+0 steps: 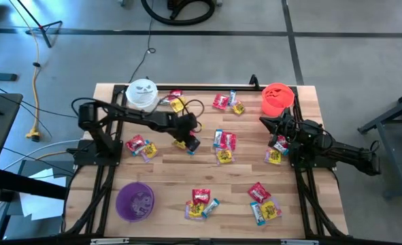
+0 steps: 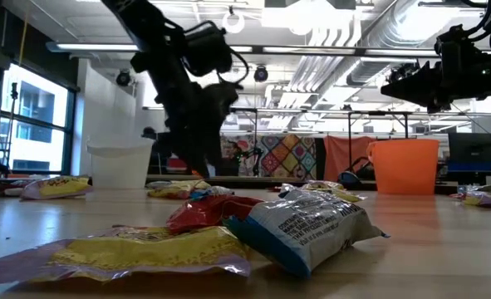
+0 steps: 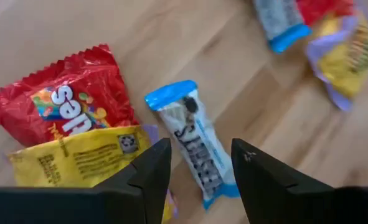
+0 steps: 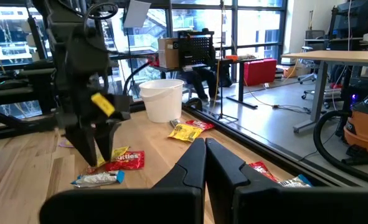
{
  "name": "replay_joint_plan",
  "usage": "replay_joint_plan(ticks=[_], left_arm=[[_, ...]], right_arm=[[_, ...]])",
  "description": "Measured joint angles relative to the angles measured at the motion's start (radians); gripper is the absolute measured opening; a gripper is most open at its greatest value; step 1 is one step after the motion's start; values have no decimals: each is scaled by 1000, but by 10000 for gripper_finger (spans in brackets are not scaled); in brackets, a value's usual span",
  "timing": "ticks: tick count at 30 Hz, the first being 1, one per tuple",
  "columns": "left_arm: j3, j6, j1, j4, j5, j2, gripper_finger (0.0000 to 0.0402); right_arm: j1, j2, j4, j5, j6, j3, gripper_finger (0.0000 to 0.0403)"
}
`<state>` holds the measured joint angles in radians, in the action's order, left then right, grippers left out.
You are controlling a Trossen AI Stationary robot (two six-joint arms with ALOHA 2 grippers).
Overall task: Sort candy
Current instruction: Put the white candy into the white bucket
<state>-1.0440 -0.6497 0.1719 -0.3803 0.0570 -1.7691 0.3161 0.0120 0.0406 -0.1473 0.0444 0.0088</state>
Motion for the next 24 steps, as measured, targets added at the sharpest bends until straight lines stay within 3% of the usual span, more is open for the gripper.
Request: replay_joint_plan(ticks=[7,15,18,24], left_arm=[[-60,-128,-12,-22,-11,-94,157],[-62,-175,-13,-36,-49,-117,158],[-61,-170,-17,-40,-61,-113,134],[-61,-133,-21,-45,-46,-110,49]], right_arm=[[0,0,0,0,0,0,0],[0,0,0,0,0,0,0],[0,0,0,0,0,0,0],[0,0,0,0,0,0,0]])
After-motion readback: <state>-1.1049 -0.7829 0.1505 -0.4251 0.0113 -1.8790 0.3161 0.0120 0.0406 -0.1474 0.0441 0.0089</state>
